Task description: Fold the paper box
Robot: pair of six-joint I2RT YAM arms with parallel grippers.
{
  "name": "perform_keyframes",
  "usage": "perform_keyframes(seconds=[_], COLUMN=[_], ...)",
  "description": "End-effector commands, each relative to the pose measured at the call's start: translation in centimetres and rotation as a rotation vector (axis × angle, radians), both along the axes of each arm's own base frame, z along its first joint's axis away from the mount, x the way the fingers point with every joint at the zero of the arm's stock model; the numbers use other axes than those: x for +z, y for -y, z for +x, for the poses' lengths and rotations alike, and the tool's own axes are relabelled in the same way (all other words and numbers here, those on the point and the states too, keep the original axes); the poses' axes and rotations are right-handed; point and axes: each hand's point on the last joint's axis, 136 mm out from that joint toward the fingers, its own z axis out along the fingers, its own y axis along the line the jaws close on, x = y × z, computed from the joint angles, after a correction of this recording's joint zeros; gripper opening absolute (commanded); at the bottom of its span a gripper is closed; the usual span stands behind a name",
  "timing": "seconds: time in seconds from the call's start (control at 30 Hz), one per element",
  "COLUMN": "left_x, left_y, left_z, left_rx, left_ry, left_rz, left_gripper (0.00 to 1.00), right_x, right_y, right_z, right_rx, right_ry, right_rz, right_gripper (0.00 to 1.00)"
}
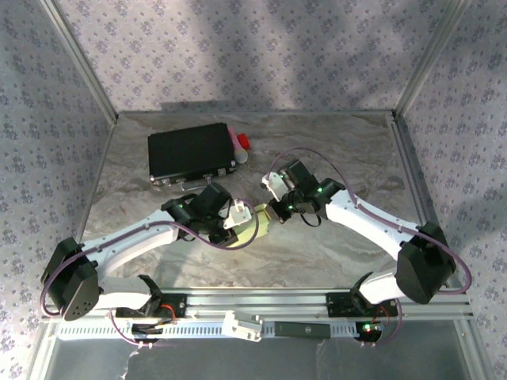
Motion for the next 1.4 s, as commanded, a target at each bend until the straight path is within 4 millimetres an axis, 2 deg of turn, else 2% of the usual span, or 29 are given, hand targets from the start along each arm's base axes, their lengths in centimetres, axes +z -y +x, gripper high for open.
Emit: perform_keyframes(seconds=[0.0, 0.2, 0.57, 0.73, 1.1, 1.37], left_x=[0.1, 0.3, 0.2, 0.2, 0.1, 0.1], left_y=[0.2, 0.0, -0.4, -0.4, -0.5, -0.6], left_z=[0.3, 0.8, 1.4, 1.6, 1.8, 2.1], left_rx=[-0.013, 0.02, 0.053, 0.06, 0.07, 0.076], left_ry=[0.016, 0.034, 0.046, 0.046, 0.042, 0.042], left_rz=[0.001, 0.0, 0.018, 0.014, 0.018, 0.02], left_gripper=[0.49, 0.51, 0.51, 0.51, 0.5, 0.5], right_x=[1.2, 1.3, 1.1, 1.4, 0.3, 0.3], right_y=[-1.0, -1.1, -1.0, -2.1, -2.3, -3.2], right_z=[0.1, -0.4, -0.8, -1.4, -1.5, -1.5], right_rx=[0.016, -0.024, -0.203, -0.224, -0.347, -0.431], right_ry=[0.025, 0.045, 0.052, 0.062, 0.072, 0.03], right_rz=[0.016, 0.012, 0.074, 0.097, 0.054, 0.087], right_gripper=[0.1, 0.0, 0.0, 0.0, 0.0, 0.0])
